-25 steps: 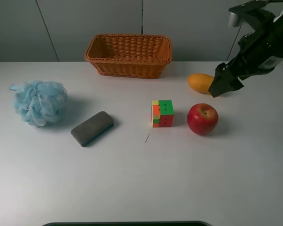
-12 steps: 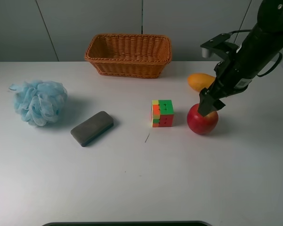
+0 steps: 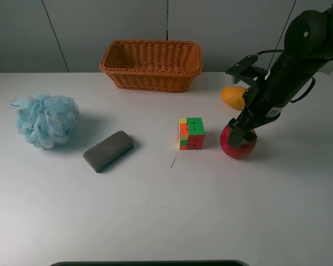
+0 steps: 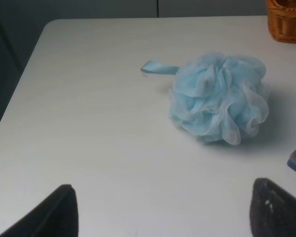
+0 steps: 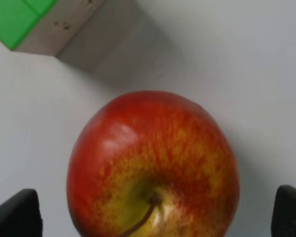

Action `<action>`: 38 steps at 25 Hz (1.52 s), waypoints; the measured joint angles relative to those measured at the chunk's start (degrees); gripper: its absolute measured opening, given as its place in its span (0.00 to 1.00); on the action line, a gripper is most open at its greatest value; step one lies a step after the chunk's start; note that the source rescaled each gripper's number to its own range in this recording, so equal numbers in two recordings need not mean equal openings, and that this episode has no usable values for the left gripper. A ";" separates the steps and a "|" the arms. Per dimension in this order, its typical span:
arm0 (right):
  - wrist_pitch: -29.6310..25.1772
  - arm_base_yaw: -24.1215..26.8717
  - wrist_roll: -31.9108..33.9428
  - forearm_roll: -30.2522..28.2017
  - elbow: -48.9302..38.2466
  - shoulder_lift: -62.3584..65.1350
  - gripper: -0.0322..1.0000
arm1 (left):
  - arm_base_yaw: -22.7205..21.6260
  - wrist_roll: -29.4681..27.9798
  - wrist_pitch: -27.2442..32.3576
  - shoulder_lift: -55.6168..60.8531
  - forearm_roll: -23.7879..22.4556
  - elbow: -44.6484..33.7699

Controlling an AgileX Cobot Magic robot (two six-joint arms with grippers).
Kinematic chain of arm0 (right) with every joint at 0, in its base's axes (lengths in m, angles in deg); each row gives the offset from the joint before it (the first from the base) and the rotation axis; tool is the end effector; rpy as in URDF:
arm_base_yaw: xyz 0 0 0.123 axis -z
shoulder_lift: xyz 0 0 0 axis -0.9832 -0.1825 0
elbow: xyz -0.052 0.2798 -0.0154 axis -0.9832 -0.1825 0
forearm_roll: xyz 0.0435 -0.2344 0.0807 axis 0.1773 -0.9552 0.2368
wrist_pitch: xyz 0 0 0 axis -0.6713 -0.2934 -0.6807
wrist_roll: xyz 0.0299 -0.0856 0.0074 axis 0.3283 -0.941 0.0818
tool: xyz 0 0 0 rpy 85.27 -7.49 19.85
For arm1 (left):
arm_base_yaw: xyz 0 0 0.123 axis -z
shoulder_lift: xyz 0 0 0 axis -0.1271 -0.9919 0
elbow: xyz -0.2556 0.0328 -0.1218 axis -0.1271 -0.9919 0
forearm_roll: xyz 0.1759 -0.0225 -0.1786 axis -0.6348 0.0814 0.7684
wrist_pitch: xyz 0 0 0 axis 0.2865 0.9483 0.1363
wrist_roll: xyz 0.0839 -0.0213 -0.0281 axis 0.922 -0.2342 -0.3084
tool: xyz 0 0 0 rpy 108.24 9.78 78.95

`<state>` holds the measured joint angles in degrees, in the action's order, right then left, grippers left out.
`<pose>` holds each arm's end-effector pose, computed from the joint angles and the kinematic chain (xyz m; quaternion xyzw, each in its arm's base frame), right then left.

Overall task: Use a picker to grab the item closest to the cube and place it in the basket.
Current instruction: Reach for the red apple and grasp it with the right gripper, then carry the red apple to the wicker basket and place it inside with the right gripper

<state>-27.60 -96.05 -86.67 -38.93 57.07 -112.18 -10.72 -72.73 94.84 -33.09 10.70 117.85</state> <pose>0.2949 0.0936 0.1532 -0.3799 0.9214 0.0233 0.0783 -0.0078 0.0019 0.2798 -0.0357 0.8544 0.0237 0.5179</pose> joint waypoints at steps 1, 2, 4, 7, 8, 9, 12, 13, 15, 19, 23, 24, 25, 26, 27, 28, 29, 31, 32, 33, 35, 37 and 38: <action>0.43 -0.13 0.00 0.00 -0.11 -0.28 1.00 | 0.00 0.00 0.00 0.00 0.00 0.00; 1.11 -0.13 0.00 0.00 -0.11 -0.55 1.00 | 0.00 0.00 0.00 0.00 0.00 0.00; 1.50 -0.13 0.00 0.00 -0.11 -1.22 1.00 | 0.00 0.00 0.00 0.00 0.00 0.00; 1.74 -0.13 -0.17 0.00 -0.19 -2.83 1.00 | 0.00 0.00 0.00 0.00 0.00 0.00; 1.74 -0.13 -0.17 0.00 -0.23 -3.29 1.00 | 0.00 0.00 0.00 0.00 0.00 0.00; 1.74 -0.15 -0.17 0.00 -0.23 -3.39 1.00 | 0.00 0.00 0.00 0.00 0.00 0.00; 1.74 -0.37 -0.17 0.00 -0.23 -3.39 1.00 | 0.00 0.00 0.00 0.00 0.00 0.00; 1.74 -0.37 -0.17 0.00 -0.23 -3.39 1.00 | 0.00 0.00 0.00 0.00 0.00 0.00; 1.74 -0.37 -0.17 0.00 -0.23 -3.39 1.00 | 0.00 0.00 0.00 0.00 0.00 0.00; 1.91 -0.37 -0.34 0.00 -0.23 -3.39 0.10 | 0.00 0.00 0.00 0.00 0.00 0.00; 1.91 -0.45 -0.93 0.00 -0.23 -3.39 0.10 | 0.00 0.00 0.00 0.00 0.00 0.00; 1.91 -0.45 -1.04 0.00 -0.23 -3.39 0.10 | 0.00 0.00 0.00 0.00 0.00 0.00; 1.91 -0.45 -1.04 0.00 -0.23 -3.39 0.10 | 0.00 0.00 0.00 0.00 0.00 0.00; 1.91 -0.45 -1.13 0.00 -0.23 -3.39 0.10 | 0.00 0.00 0.00 0.00 0.00 0.00; 1.91 -0.45 -1.13 0.00 -0.23 -3.39 0.10 | 0.00 0.00 0.00 0.00 0.00 0.00; 1.91 -0.45 -1.18 0.00 -0.32 -3.39 0.10 | 0.00 0.00 0.00 0.00 0.00 0.00; 1.91 -0.45 -1.18 0.00 -0.32 -3.39 0.10 | 0.00 0.00 0.00 0.00 0.00 0.00; 1.91 -0.45 -1.18 0.00 -0.32 -2.12 0.10 | 0.00 0.00 0.00 0.00 0.00 0.00; 1.80 -0.45 -1.18 0.00 -0.18 -0.86 0.10 | 0.00 0.00 0.00 0.00 0.00 0.00; 1.80 -0.45 -1.18 0.00 0.19 0.70 0.10 | 0.00 0.00 0.00 0.00 0.00 0.00; 1.94 -0.45 -1.18 0.00 2.11 4.04 0.10 | 0.00 0.00 0.00 0.00 0.00 0.00; 3.69 -0.45 -1.18 -0.17 4.45 7.70 0.10 | 0.00 0.00 0.00 0.00 0.00 0.00; 5.31 -0.45 -1.18 -0.17 5.87 9.19 0.10 | 0.00 0.00 0.00 0.00 0.00 0.00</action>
<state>-22.29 -96.50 -87.85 -39.10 62.94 -102.99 -10.72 -72.73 94.84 -33.09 10.70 117.85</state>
